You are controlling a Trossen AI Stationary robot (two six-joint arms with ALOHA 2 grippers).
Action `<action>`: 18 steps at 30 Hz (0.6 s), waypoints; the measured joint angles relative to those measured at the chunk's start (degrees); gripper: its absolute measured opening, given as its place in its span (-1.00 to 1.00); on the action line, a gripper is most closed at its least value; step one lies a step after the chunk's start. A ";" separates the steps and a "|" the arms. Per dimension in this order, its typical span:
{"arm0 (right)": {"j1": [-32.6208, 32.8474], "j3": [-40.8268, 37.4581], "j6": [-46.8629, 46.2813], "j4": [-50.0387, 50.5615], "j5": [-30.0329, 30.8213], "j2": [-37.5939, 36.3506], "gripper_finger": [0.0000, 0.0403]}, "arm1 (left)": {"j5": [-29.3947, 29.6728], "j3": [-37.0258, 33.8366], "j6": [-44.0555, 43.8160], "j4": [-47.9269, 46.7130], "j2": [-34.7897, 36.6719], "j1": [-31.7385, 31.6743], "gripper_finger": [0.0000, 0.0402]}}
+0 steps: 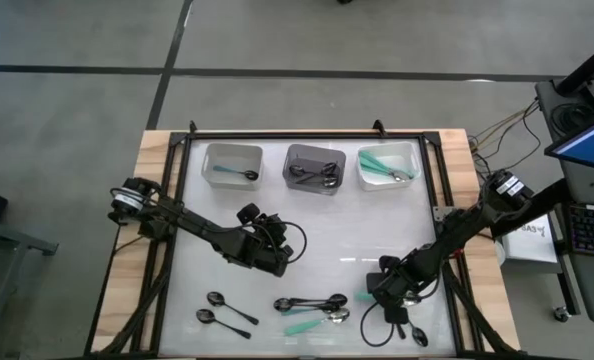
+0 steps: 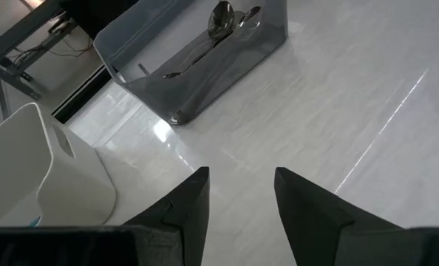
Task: Sort silverware by color (type)
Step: Put the green spoon into the white bin
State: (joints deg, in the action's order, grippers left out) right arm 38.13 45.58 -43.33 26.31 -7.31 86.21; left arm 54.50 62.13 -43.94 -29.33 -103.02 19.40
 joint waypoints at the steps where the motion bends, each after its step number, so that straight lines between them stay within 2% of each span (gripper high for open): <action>1: 0.00 -0.03 0.04 0.02 0.00 -0.15 -0.78 | -0.02 0.00 0.00 0.01 0.00 0.00 -0.32; 13: 0.00 -0.09 3.53 -0.99 0.30 -2.94 -0.81 | -0.02 0.00 0.00 0.07 0.00 0.00 -0.32; 18: 0.00 -0.09 5.44 -3.36 5.52 -8.48 -0.81 | -0.02 0.00 0.00 0.24 0.00 0.00 -0.32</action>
State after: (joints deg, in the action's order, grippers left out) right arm 38.13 45.50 -37.89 22.95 -1.79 77.73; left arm 54.48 62.13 -43.95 -29.09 -103.02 19.40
